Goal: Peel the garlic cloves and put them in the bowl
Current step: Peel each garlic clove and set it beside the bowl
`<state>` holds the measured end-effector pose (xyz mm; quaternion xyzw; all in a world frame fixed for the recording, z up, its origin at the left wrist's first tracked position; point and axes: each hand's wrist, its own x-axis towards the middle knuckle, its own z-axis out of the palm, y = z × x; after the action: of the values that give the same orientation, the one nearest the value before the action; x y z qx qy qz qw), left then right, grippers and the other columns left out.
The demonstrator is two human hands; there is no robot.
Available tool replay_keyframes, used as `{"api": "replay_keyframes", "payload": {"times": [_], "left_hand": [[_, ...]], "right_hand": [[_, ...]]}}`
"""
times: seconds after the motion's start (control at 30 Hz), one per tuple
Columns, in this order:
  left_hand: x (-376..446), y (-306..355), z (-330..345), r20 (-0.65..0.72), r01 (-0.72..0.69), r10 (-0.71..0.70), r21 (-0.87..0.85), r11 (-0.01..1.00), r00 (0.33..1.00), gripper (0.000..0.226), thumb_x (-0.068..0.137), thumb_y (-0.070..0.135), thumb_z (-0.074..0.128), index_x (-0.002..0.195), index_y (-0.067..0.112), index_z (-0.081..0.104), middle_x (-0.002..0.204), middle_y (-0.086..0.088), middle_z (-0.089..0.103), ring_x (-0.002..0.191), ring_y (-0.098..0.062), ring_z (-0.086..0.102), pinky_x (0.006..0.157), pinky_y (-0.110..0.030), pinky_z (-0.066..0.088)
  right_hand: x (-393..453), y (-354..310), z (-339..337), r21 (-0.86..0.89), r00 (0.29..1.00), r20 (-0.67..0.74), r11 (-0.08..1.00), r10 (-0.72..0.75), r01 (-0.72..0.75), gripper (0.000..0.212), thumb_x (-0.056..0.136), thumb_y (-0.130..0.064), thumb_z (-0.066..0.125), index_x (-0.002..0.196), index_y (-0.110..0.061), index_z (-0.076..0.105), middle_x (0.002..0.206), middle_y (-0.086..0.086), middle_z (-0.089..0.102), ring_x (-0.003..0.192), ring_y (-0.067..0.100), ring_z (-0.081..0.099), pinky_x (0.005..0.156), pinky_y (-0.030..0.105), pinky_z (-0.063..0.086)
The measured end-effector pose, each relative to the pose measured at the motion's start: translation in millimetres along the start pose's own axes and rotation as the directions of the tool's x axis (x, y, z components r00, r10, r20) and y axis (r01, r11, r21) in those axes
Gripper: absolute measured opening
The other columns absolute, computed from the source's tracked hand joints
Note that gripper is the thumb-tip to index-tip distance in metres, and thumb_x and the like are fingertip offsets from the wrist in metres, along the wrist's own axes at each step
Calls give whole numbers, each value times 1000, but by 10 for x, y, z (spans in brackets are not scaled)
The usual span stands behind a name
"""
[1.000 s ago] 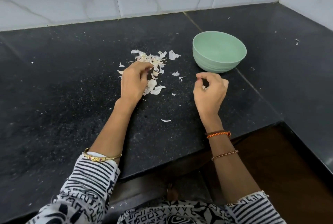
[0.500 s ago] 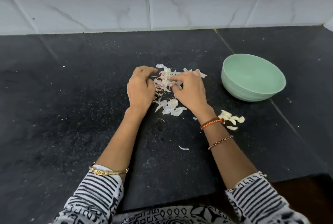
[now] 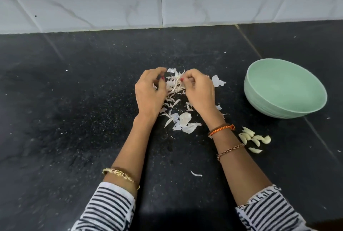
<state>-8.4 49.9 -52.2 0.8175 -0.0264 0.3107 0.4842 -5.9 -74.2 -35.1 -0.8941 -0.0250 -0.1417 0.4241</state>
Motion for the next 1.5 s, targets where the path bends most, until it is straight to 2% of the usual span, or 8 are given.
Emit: {"api": "replay_keyframes", "payload": {"times": [0.23, 0.43, 0.67, 1.0, 1.2, 1.27, 1.4, 1.5], "left_hand": [[-45, 129, 88, 106, 76, -66, -93, 993, 992, 19, 83, 17, 58, 98, 11, 69, 79, 16, 62, 73, -9, 56, 74, -30, 50], [-27, 122, 74, 147, 46, -36, -67, 997, 988, 12, 82, 16, 64, 91, 13, 71, 83, 15, 61, 75, -18, 58, 76, -46, 50], [-15, 108, 83, 231, -12, 38, -114, 993, 972, 15, 82, 19, 62, 90, 10, 72, 86, 10, 64, 76, -11, 58, 73, -30, 46], [-29, 134, 85, 230, 62, -28, -142, 988, 973, 16, 83, 22, 61, 86, 11, 72, 80, 13, 64, 68, -13, 56, 69, -29, 45], [-19, 102, 71, 208, 118, -79, -183, 976, 975, 27, 85, 25, 59, 79, 1, 67, 64, 1, 60, 60, -13, 47, 62, -32, 41], [-12, 105, 63, 207, 139, -98, -195, 971, 973, 25, 85, 25, 60, 79, 2, 68, 67, -6, 63, 59, -14, 48, 61, -32, 42], [-18, 123, 58, 211, 160, -117, -203, 966, 971, 18, 83, 23, 62, 84, 7, 72, 75, -5, 69, 67, -23, 59, 68, -41, 50], [-25, 161, 53, 164, 168, -134, -216, 962, 977, 21, 85, 22, 59, 84, 5, 71, 77, -11, 69, 72, -30, 61, 71, -41, 50]], "right_hand": [[4, 42, -25, 453, 988, -112, 891, 108, -46, 9, 86, -3, 61, 88, -9, 67, 75, -10, 64, 68, -6, 62, 65, 11, 49], [22, 51, -46, 648, 983, -104, 760, 153, -50, 10, 88, -2, 59, 94, -7, 66, 73, -3, 64, 63, 0, 62, 60, 16, 51], [24, 106, -28, 600, 987, -102, 800, 120, -35, 10, 89, -2, 59, 94, 0, 67, 72, 3, 65, 63, 2, 63, 59, 14, 49], [8, 130, 41, 458, 989, -132, 889, 60, 7, 18, 90, 1, 50, 89, -2, 68, 73, -7, 63, 61, -1, 59, 61, 15, 49], [-21, 131, -15, 264, 981, -175, 956, -83, 128, 58, 73, 15, 35, 116, -11, 63, 105, -10, 61, 103, 11, 58, 92, 24, 46], [-27, 124, -19, 324, 986, -134, 936, -95, 135, 53, 74, 7, 38, 116, -14, 63, 106, -11, 61, 106, 11, 58, 91, 25, 46], [-34, 91, -9, 443, 994, -90, 892, -58, 92, 15, 87, -5, 57, 96, -10, 68, 85, -10, 65, 75, 1, 60, 68, 13, 46], [-39, 100, -14, 435, 988, -150, 894, -49, 111, 16, 85, -1, 59, 85, -15, 67, 78, -14, 64, 71, -1, 60, 63, 11, 45]]}}
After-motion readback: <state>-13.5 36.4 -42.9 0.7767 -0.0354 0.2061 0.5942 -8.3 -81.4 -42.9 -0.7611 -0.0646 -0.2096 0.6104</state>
